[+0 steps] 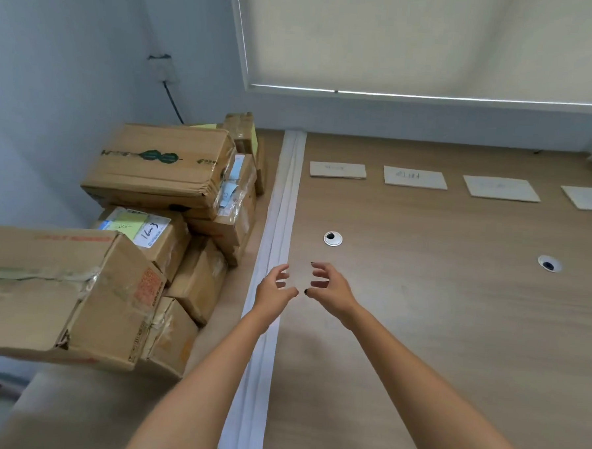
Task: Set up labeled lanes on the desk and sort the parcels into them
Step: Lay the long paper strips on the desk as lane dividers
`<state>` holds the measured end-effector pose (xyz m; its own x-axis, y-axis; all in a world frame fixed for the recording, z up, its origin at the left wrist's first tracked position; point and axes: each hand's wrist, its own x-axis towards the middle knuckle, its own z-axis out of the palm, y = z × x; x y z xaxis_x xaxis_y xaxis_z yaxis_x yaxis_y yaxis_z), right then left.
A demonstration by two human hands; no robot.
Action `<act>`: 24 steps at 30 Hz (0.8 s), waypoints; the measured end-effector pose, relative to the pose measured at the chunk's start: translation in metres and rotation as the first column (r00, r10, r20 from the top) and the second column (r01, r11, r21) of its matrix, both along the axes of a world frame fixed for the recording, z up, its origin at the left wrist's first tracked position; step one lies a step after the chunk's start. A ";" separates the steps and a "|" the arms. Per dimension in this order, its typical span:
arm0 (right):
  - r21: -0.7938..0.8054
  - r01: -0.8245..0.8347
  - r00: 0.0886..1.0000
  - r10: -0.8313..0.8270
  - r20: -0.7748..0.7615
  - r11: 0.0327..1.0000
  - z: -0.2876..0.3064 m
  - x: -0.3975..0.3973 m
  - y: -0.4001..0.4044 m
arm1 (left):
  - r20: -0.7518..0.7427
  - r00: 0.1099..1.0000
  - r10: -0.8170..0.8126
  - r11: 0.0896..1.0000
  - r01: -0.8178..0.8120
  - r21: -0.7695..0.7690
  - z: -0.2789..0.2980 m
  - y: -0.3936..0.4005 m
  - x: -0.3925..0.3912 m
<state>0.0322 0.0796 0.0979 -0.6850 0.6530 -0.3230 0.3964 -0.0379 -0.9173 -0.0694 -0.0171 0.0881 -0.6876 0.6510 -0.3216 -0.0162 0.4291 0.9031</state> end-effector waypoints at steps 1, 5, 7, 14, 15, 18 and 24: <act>-0.007 0.000 1.000 0.000 0.012 1.000 -0.005 -0.007 -0.003 | 0.009 1.000 0.016 1.000 -0.016 -0.012 -0.006 -0.004 -0.008; -0.012 -0.018 0.998 0.019 0.068 1.000 -0.022 -0.034 -0.009 | 0.033 0.998 0.049 0.998 -0.048 -0.042 -0.024 -0.012 -0.033; -0.022 -0.026 0.996 0.027 0.079 0.999 -0.028 -0.048 -0.009 | 0.044 0.998 0.054 0.998 -0.052 -0.044 -0.031 -0.013 -0.046; -0.042 -0.077 0.982 0.083 0.170 0.996 -0.061 -0.085 -0.009 | 0.024 0.993 0.119 0.986 -0.116 -0.119 -0.064 -0.006 -0.086; -0.039 -0.080 0.977 0.086 0.193 0.996 -0.066 -0.088 -0.008 | 0.008 0.993 0.118 0.983 -0.116 -0.146 -0.069 -0.005 -0.089; -0.006 -0.086 0.955 0.084 0.285 0.996 -0.082 -0.097 -0.006 | -0.025 0.995 0.099 0.965 -0.102 -0.243 -0.085 -0.007 -0.094; 0.018 -0.086 0.929 0.074 0.362 0.996 -0.103 -0.111 -0.009 | -0.100 0.995 0.032 0.913 -0.069 -0.401 -0.106 0.000 -0.089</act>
